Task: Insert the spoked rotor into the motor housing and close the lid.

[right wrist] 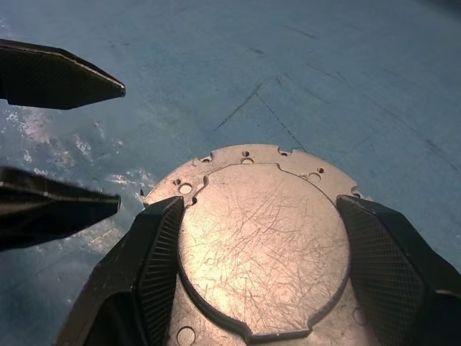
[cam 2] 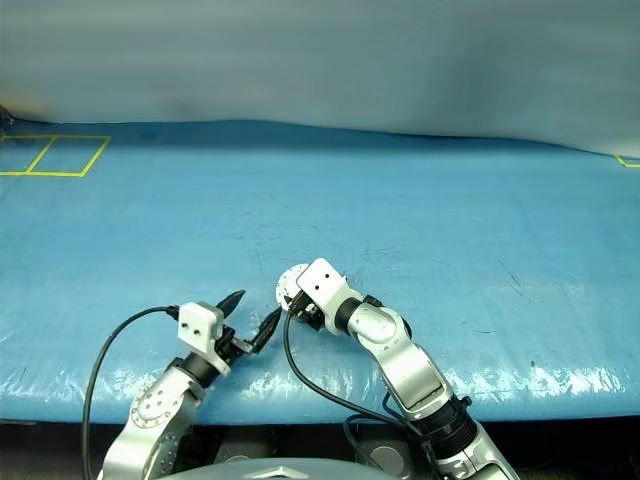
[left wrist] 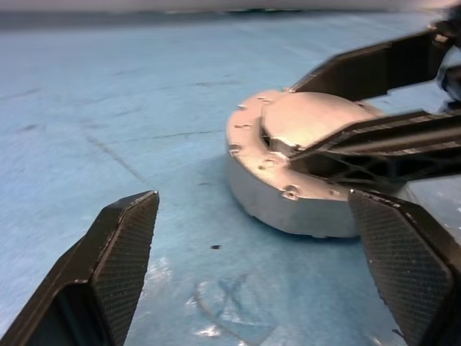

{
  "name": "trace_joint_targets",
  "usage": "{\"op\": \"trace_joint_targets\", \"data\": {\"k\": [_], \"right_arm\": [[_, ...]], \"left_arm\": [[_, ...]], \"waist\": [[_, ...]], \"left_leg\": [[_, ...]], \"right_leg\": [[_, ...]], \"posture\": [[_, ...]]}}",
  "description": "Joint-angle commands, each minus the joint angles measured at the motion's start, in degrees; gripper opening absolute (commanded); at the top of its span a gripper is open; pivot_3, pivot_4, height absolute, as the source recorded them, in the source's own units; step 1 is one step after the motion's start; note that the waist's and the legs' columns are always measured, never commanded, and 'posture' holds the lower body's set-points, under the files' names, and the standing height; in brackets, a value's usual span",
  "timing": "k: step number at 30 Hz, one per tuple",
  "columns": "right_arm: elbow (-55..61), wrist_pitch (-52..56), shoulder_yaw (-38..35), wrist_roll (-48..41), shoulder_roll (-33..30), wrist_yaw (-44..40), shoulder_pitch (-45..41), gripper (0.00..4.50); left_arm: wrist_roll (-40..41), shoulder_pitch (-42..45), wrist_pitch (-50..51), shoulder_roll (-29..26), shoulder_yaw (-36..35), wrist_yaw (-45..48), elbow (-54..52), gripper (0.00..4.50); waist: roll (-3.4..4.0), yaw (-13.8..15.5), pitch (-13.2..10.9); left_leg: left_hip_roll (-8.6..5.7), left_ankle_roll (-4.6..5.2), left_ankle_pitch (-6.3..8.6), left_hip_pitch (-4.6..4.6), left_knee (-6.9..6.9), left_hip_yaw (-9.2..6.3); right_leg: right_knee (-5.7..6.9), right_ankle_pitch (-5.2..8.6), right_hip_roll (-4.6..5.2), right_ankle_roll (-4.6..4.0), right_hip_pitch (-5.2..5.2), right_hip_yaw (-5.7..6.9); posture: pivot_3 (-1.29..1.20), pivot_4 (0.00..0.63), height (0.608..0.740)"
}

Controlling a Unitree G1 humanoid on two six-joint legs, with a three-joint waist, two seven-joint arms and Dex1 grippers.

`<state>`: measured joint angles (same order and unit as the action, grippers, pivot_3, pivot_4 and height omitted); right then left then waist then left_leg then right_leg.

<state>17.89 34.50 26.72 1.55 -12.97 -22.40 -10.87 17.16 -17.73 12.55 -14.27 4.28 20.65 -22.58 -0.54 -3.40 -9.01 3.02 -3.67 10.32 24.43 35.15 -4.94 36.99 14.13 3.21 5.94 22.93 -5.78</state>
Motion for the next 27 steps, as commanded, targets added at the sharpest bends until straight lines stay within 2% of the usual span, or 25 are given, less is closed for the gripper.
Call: {"op": "trace_joint_targets", "data": {"k": [1, 3, 5, 9, 15, 16, 27], "right_arm": [[-1.18, 2.17, -1.05, 0.71, -0.60, 0.50, 0.90, 3.03], [-1.13, 2.24, -1.30, 0.73, -0.55, 0.74, 1.00, 3.03], [-1.01, 2.44, -1.52, 0.71, -0.45, 0.96, 1.11, 3.03], [-0.89, 2.68, -1.81, 0.63, -0.28, 1.19, 1.37, 3.03], [-1.18, 2.16, -1.95, 0.49, 0.04, 1.26, 1.52, 3.03], [-1.26, 2.04, -1.99, 0.45, 0.12, 1.25, 1.51, 3.03], [-1.86, 1.62, -2.05, 0.60, 0.41, 1.22, 1.14, 3.03]], "left_arm": [[8.53, 2.58, 12.68, -3.24, -3.60, 1.29, -4.61, 4.50], [10.85, 4.44, 18.82, -5.06, -5.36, 0.54, -4.59, 4.11], [9.68, 6.81, 20.84, -5.99, -6.72, -1.22, -3.30, 3.58], [10.91, 11.18, 26.02, -5.30, -9.13, -3.72, -1.25, 2.15], [12.32, 16.33, 31.91, -4.34, -8.76, -4.45, -0.05, 0.16], [12.79, 16.95, 32.03, -3.88, -8.84, -4.16, -0.03, 0.04], [14.75, 21.19, 34.23, -3.09, -6.22, -0.76, -0.79, 0.04]], "waist": [[0.00, -0.03, 0.00], [-0.02, -0.01, 0.02], [-0.05, 0.01, 0.03], [-0.09, 0.24, 0.05], [-0.14, 0.37, 0.08], [-0.14, 0.41, 0.08], [-0.21, 0.40, 0.12]], "left_leg": [[0.00, 0.00, 0.00, -0.01, 0.00, 0.00], [-0.01, 0.00, 0.00, -0.01, 0.00, 0.00], [-0.01, 0.00, 0.00, -0.01, 0.00, 0.00], [-0.02, 0.00, 0.00, -0.05, 0.01, -0.01], [-0.02, 0.00, 0.00, -0.08, -0.01, -0.01], [-0.02, 0.00, 0.00, -0.08, 0.00, -0.01], [-0.02, 0.00, 0.00, -0.09, -0.01, 0.00]], "right_leg": [[0.00, 0.00, 0.00, 0.00, 0.00, 0.00], [-0.02, 0.00, 0.00, 0.00, -0.02, 0.01], [-0.04, 0.00, 0.00, 0.00, -0.03, 0.01], [-0.04, -0.01, -0.01, 0.02, -0.08, 0.01], [-0.04, -0.02, -0.01, 0.03, -0.10, 0.01], [-0.05, -0.02, -0.01, 0.03, -0.11, 0.01], [-0.05, -0.02, -0.01, 0.03, -0.16, 0.01]], "posture": [[0.00, 0.150, 0.740], [0.00, 0.150, 0.740], [0.00, 0.150, 0.740], [0.00, 0.150, 0.740], [0.00, 0.150, 0.740], [0.00, 0.150, 0.740], [0.00, 0.150, 0.740]]}}
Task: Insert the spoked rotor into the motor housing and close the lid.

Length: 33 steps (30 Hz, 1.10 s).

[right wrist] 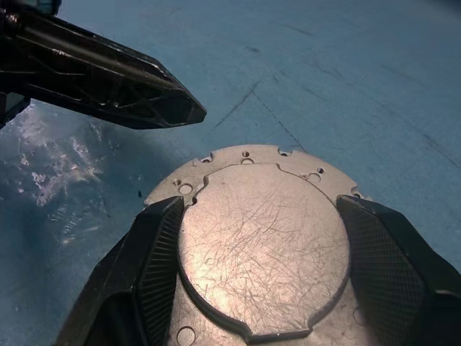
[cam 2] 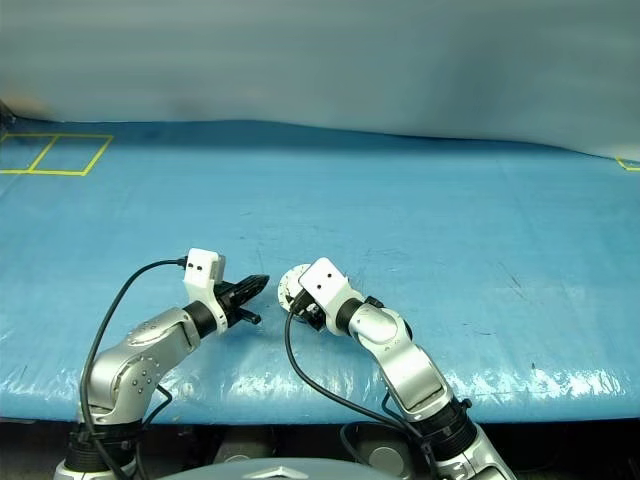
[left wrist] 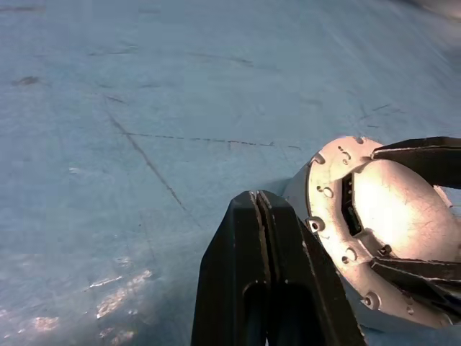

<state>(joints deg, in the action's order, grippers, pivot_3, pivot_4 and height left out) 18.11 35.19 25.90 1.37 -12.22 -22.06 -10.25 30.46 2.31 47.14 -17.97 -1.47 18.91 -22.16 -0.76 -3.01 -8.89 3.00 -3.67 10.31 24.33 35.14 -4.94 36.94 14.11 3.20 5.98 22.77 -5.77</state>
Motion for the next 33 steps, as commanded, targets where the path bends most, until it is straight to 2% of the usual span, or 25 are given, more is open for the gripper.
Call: {"op": "trace_joint_targets", "data": {"k": [1, 5, 24, 28, 33], "right_arm": [[-2.08, 0.95, -1.25, 0.77, -0.33, 0.89, 0.53, 3.03], [-2.08, 0.97, -1.16, 0.78, -0.36, 0.80, 0.61, 3.03], [-1.38, 1.45, -0.98, 0.01, -0.46, -0.48, 0.81, 3.03], [3.12, 3.00, -4.19, -2.39, -1.27, -1.02, 3.60, 4.36], [10.65, 4.28, -10.51, -8.51, -2.51, -2.77, 9.54, 4.47]], "left_arm": [[2.34, 1.35, -0.34, 1.25, -0.83, 1.22, -1.15, 0.04], [4.56, 2.14, 0.45, 3.06, -1.01, 1.66, -0.74, 0.04], [1.86, 3.87, 2.53, 4.21, 3.99, 0.75, 3.85, 0.04], [1.69, 4.06, 2.67, 3.48, 3.74, 0.88, 3.42, 0.00], [1.12, 3.89, 2.20, 2.61, 3.26, 1.09, 3.72, 0.00]], "waist": [[0.00, 0.02, 0.00], [-0.03, 0.05, 0.02], [-0.06, 0.22, 0.04], [-0.07, 0.72, 0.04], [-0.07, 0.91, 0.04]], "left_leg": [[0.00, 0.00, 0.00, 0.00, 0.00, 0.00], [0.00, 0.00, 0.00, 0.00, 0.02, 0.00], [-0.01, 0.00, 0.00, -0.08, 0.02, 0.00], [-0.01, -0.01, 0.01, -0.07, 0.00, 0.00], [-0.02, -0.06, 0.05, 0.03, -0.08, 0.00]], "right_leg": [[0.00, 0.00, 0.00, 0.00, 0.00, 0.00], [-0.01, 0.00, 0.00, 0.00, 0.01, 0.00], [-0.03, 0.00, 0.01, 0.00, -0.04, 0.00], [-0.07, 0.00, 0.01, 0.00, -0.03, 0.00], [-0.15, 0.03, 0.01, -0.02, 0.03, 0.00]], "posture": [[0.00, 0.150, 0.740], [0.00, 0.150, 0.740], [0.00, 0.150, 0.740], [0.00, 0.150, 0.740], [0.00, 0.150, 0.740]]}}
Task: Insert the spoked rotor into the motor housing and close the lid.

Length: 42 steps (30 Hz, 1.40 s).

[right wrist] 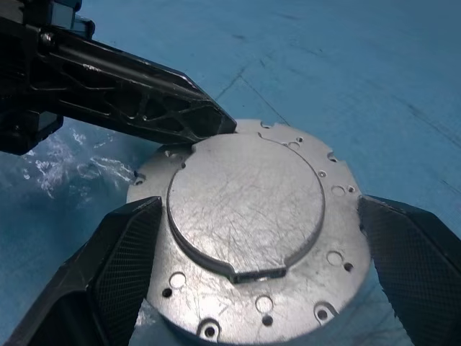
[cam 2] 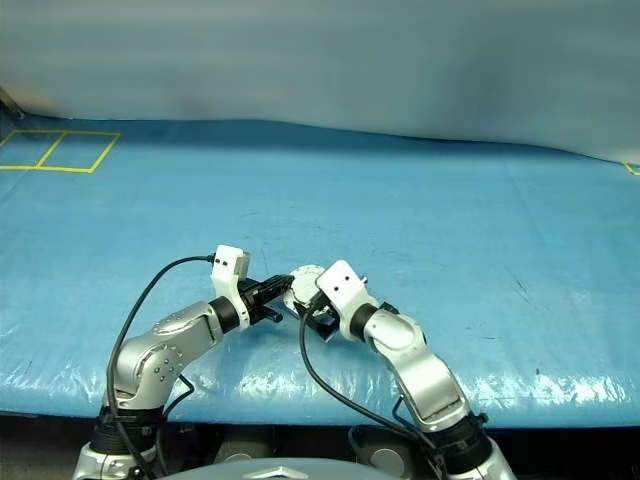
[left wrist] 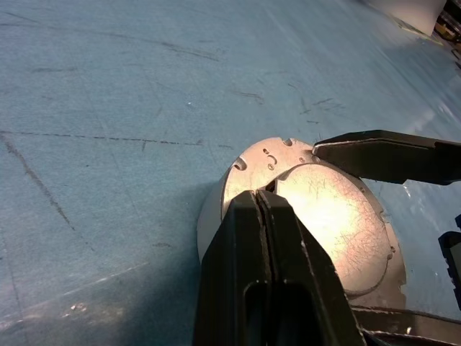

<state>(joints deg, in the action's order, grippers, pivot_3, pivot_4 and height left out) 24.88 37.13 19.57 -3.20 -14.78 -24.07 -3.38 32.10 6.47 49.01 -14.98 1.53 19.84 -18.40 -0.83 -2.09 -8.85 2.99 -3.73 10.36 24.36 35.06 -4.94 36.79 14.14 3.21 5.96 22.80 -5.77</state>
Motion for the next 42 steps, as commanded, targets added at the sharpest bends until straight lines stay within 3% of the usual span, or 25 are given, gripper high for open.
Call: {"op": "trace_joint_targets", "data": {"k": [1, 5, 13, 24, 33, 42], "right_arm": [[5.70, 3.41, -6.44, -6.32, 0.35, -1.06, 4.25, 4.47], [10.18, 9.76, -14.38, -15.95, 3.86, -0.40, 8.33, 4.47], [6.99, 23.85, -29.30, -35.63, 19.07, 7.50, 9.31, 4.47], [-2.89, 27.94, -31.25, -51.42, 25.63, 15.55, 7.37, 4.47], [-13.80, 23.78, -32.51, -68.37, 27.44, 24.54, 5.68, 4.47], [-15.31, 24.28, -27.21, -72.72, 21.99, 29.51, 7.33, 1.54]], "left_arm": [[-0.56, -0.26, 0.25, -0.46, 0.20, 0.27, 0.07, 0.00], [-0.80, -0.07, -0.03, -0.79, 0.37, 0.85, 0.51, 0.00], [-1.29, 0.50, -0.58, -1.28, 1.09, 2.13, 0.65, 0.00], [-1.87, -0.29, -1.08, -1.32, 1.15, 2.02, 0.24, 0.00], [-2.05, -1.35, -1.14, -1.06, 0.89, 1.49, -0.52, 0.00], [-1.91, -1.81, -1.00, -1.05, 0.32, 1.26, -0.81, 0.00]], "waist": [[-0.01, 0.02, -0.01], [0.00, -0.06, -0.02], [0.02, -0.06, -0.04], [0.05, -0.22, -0.05], [0.05, -0.57, -0.03], [0.12, -1.38, -0.01]], "left_leg": [[0.00, 0.00, 0.00, 0.02, -0.01, 0.00], [0.01, 0.00, 0.00, 0.22, 0.02, -0.01], [0.03, -0.01, 0.01, 0.26, 0.00, -0.01], [0.03, 0.00, 0.01, 0.32, -0.03, 0.00], [0.04, 0.01, 0.01, 0.30, -0.04, 0.00], [0.05, 0.02, 0.01, 0.31, -0.08, -0.01]], "right_leg": [[0.00, 0.00, 0.00, 0.00, -0.01, 0.00], [0.04, 0.00, 0.00, 0.00, -0.02, 0.00], [0.00, 0.00, 0.00, -0.01, 0.23, 0.00], [0.03, 0.01, 0.00, -0.03, 0.39, 0.00], [0.02, 0.01, 0.00, -0.04, 0.36, 0.00], [0.02, 0.03, -0.01, -0.06, 0.39, 0.00]], "posture": [[0.00, 0.150, 0.740], [0.00, 0.150, 0.740], [0.00, 0.150, 0.740], [0.00, 0.150, 0.740], [0.00, 0.150, 0.740], [0.00, 0.150, 0.740]]}}
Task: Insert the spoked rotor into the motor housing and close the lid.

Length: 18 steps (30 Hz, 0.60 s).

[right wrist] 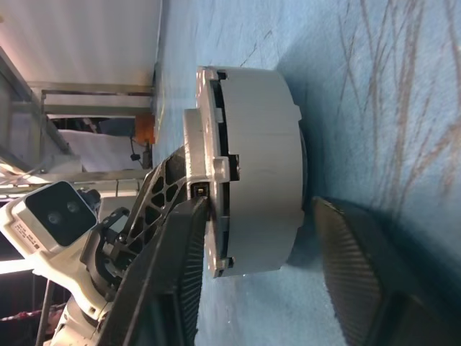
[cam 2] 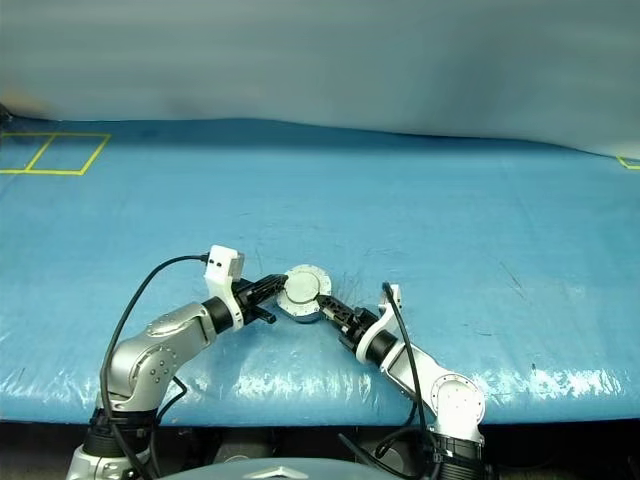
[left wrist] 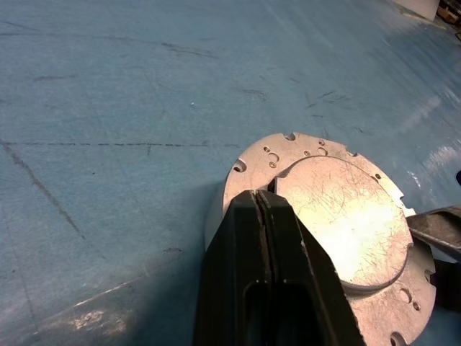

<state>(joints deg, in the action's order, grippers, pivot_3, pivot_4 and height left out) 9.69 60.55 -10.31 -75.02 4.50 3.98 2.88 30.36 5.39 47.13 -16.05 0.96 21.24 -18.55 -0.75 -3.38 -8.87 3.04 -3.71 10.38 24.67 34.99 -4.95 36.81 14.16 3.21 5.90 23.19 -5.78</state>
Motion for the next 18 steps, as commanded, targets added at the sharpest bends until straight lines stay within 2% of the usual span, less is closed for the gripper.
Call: {"op": "trace_joint_targets", "data": {"k": [1, 8, 14, 18], "right_arm": [[-0.04, 0.73, 2.94, -1.12, 2.33, 1.77, 1.12, 1.29], [0.25, -0.09, 3.84, -2.37, 1.23, 2.67, 1.53, 1.27], [0.02, -0.97, 4.11, -2.96, 1.27, 3.17, 1.48, 1.26], [-0.11, -1.84, 4.25, -3.97, 1.53, 3.31, 1.55, 1.26]], "left_arm": [[-0.16, -0.75, 0.91, 0.07, 0.85, -0.10, -0.64, 0.00], [-0.08, -0.46, 0.94, 0.65, 0.68, -0.11, -0.58, 0.00], [2.71, -0.37, 0.14, 4.03, -5.03, -2.19, -0.03, 0.00], [5.14, -0.18, 0.57, 6.43, -10.48, -5.00, 0.25, 1.29]], "waist": [[0.08, -0.30, 0.02], [0.08, -0.37, 0.02], [0.07, -0.53, 0.01], [0.06, -0.66, 0.00]], "left_leg": [[0.00, 0.00, 0.00, 0.00, 0.00, 0.00], [0.00, 0.00, 0.00, 0.00, 0.00, 0.00], [0.01, 0.00, 0.00, 0.04, 0.00, 0.01], [0.02, 0.00, 0.00, 0.08, -0.01, 0.00]], "right_leg": [[0.00, 0.00, 0.00, 0.00, 0.00, 0.00], [0.00, 0.00, 0.00, 0.00, 0.02, 0.00], [0.01, 0.00, 0.00, 0.00, 0.08, 0.00], [0.02, 0.00, -0.01, 0.00, 0.14, 0.00]], "posture": [[0.00, 0.150, 0.740], [0.00, 0.150, 0.740], [0.00, 0.150, 0.740], [0.00, 0.150, 0.740]]}}
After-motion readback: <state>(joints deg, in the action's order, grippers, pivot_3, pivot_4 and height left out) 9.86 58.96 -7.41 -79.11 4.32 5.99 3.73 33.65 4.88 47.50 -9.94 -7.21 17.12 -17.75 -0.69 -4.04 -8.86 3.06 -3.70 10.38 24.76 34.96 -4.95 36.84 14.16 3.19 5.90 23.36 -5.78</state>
